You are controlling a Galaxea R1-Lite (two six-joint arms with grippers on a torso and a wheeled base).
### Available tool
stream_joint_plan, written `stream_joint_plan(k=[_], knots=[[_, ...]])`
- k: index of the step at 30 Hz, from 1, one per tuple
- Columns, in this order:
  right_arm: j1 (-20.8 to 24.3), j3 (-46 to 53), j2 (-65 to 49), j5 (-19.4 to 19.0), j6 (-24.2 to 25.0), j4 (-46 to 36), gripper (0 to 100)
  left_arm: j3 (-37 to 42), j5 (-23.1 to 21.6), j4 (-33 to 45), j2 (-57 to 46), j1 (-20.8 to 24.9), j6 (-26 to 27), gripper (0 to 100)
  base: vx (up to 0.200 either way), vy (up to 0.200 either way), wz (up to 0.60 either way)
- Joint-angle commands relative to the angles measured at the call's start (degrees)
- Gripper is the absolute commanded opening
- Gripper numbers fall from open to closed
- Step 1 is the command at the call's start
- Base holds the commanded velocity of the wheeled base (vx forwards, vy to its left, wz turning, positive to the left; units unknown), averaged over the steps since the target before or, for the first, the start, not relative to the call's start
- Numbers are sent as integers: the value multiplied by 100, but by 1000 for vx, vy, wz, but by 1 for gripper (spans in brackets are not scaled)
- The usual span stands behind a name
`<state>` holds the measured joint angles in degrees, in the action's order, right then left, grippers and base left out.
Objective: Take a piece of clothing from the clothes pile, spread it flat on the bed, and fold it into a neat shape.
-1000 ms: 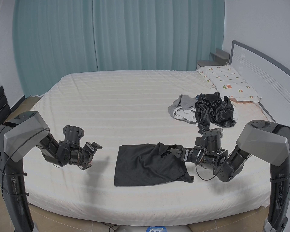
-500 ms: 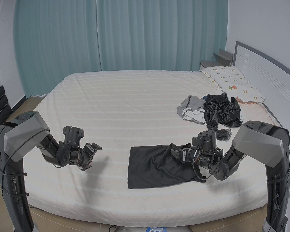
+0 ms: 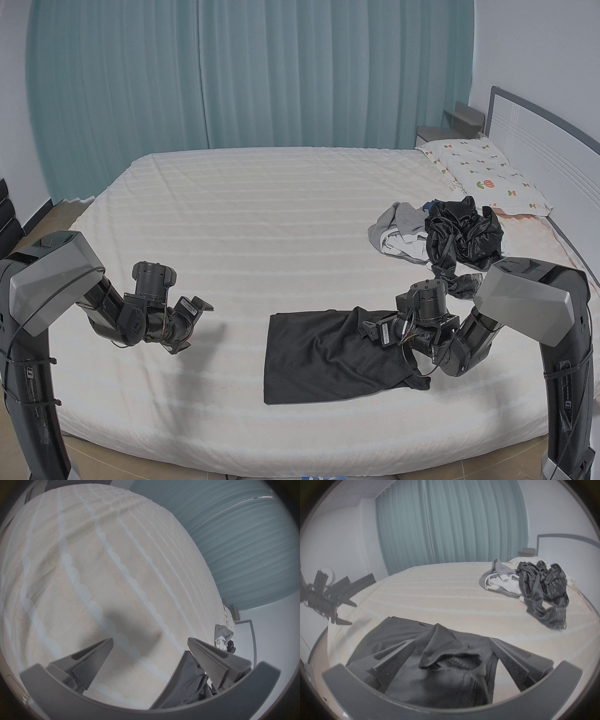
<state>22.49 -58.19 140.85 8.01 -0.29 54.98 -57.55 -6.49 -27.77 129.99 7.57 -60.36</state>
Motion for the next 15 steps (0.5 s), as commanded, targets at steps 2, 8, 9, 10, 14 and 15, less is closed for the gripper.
stream_joint_plan(k=[2,8,9,10,14,15], knots=[[-96,-167,118,-1,64,39,0,-2,-2,0,9,-1,-3,100,0,0,0],[-351,-334,65,-10,530,4,0,-2,-2,0,9,8,6,100,0,0,0],[-351,-334,65,-10,530,4,0,-2,-2,0,9,8,6,100,0,0,0],[-351,-334,65,-10,530,4,0,-2,-2,0,9,8,6,100,0,0,0],[-570,-545,171,-151,1154,-31,0,7,7,0,9,16,6,100,0,0,0],[-597,-597,171,-177,1312,-66,0,7,7,0,18,16,6,100,0,0,0]])
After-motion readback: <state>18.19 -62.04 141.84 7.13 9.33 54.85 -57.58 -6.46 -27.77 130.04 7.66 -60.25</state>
